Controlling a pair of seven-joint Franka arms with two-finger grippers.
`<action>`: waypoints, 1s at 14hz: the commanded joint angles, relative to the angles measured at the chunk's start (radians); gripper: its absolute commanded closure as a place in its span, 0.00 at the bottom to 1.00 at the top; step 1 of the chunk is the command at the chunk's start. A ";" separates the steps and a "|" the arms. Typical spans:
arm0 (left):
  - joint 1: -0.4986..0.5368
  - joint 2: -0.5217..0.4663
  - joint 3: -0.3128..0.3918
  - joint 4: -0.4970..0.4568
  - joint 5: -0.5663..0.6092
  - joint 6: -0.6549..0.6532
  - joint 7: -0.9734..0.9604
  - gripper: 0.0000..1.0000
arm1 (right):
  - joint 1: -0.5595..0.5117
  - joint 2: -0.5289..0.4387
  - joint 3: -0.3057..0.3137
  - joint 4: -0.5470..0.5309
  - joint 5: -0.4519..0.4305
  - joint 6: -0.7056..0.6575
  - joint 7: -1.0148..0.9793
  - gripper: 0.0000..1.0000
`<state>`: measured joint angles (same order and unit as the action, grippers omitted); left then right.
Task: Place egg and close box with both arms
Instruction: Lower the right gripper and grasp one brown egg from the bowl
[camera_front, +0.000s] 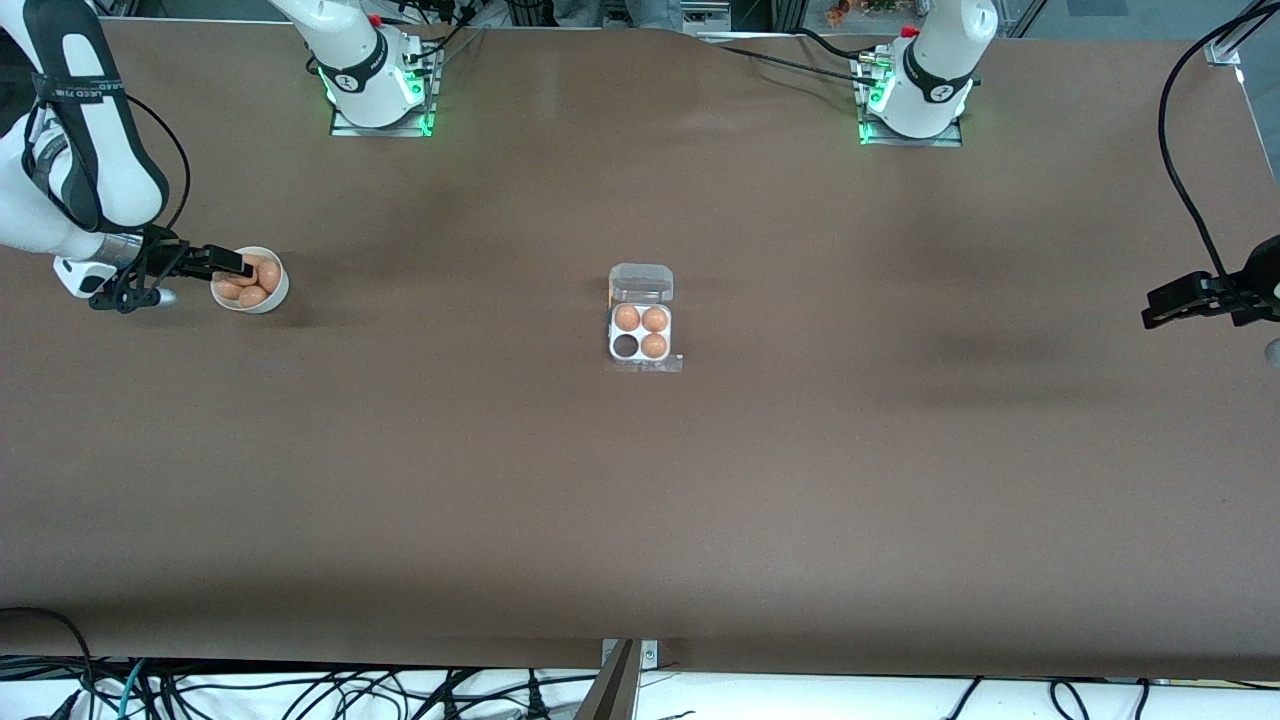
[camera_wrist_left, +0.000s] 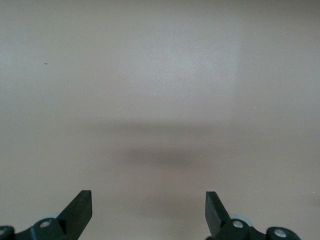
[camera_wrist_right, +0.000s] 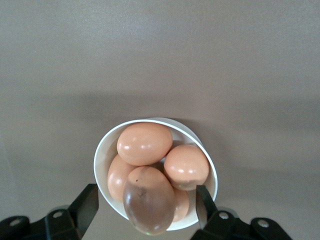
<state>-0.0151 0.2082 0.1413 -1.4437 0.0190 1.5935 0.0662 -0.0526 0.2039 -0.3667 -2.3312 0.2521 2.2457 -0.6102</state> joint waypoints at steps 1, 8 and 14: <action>0.004 0.011 -0.006 0.028 0.029 -0.013 0.012 0.00 | 0.000 -0.003 -0.004 -0.010 0.024 -0.021 -0.020 0.15; 0.004 0.011 -0.005 0.028 0.027 -0.012 0.014 0.00 | -0.001 0.014 -0.004 0.001 0.022 -0.032 -0.013 0.19; 0.007 0.013 -0.005 0.028 0.025 -0.003 0.014 0.00 | 0.000 0.014 -0.004 0.009 0.050 -0.037 -0.014 0.27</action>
<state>-0.0150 0.2083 0.1412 -1.4427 0.0190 1.5936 0.0662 -0.0526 0.2207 -0.3669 -2.3286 0.2698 2.2157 -0.6100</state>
